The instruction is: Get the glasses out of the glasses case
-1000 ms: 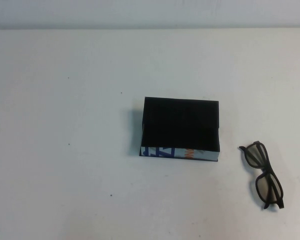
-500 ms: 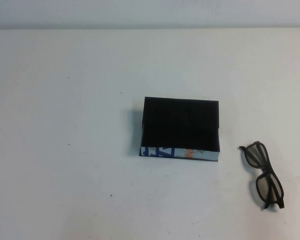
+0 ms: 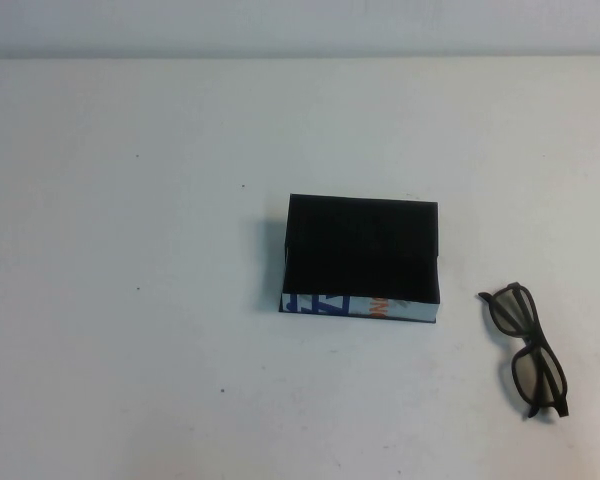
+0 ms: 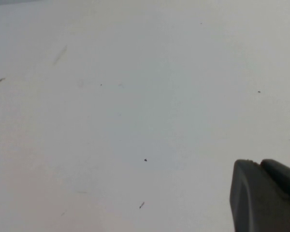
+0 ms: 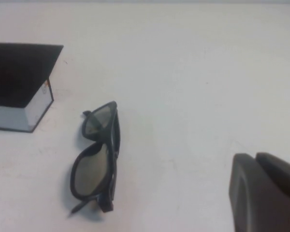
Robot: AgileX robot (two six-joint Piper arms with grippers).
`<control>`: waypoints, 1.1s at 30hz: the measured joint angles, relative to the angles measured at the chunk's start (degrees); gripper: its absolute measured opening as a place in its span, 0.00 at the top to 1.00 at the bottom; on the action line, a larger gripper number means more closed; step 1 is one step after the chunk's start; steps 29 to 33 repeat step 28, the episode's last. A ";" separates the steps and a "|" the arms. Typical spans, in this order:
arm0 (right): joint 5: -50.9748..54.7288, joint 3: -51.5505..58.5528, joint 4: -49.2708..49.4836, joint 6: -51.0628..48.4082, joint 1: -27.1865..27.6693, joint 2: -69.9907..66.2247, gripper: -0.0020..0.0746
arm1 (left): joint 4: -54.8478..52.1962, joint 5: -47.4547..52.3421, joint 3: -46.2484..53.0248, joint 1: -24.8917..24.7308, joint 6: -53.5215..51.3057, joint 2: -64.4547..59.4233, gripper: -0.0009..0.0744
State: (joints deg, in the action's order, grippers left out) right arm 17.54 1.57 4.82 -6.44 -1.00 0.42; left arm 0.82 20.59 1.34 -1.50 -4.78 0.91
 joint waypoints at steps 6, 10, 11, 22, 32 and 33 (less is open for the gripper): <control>0.63 0.00 -2.73 0.00 0.00 0.00 0.99 | 0.00 0.00 0.00 0.00 0.00 0.00 0.99; 0.63 0.00 -3.20 0.00 1.02 0.00 0.99 | 0.00 0.00 0.00 0.00 0.00 0.00 0.99; 0.63 0.00 -3.20 0.00 1.54 0.00 0.99 | 0.00 0.00 0.00 0.00 0.00 0.00 0.99; 0.76 0.00 -0.44 0.00 0.81 0.00 0.99 | 0.00 0.00 0.00 0.00 0.00 0.00 0.99; 0.76 0.00 -0.34 0.00 0.34 0.00 0.99 | 0.00 0.00 0.00 0.00 0.00 0.00 0.99; 0.76 0.00 -0.34 0.00 0.34 0.00 0.99 | 0.00 0.00 0.00 0.00 0.00 0.00 0.99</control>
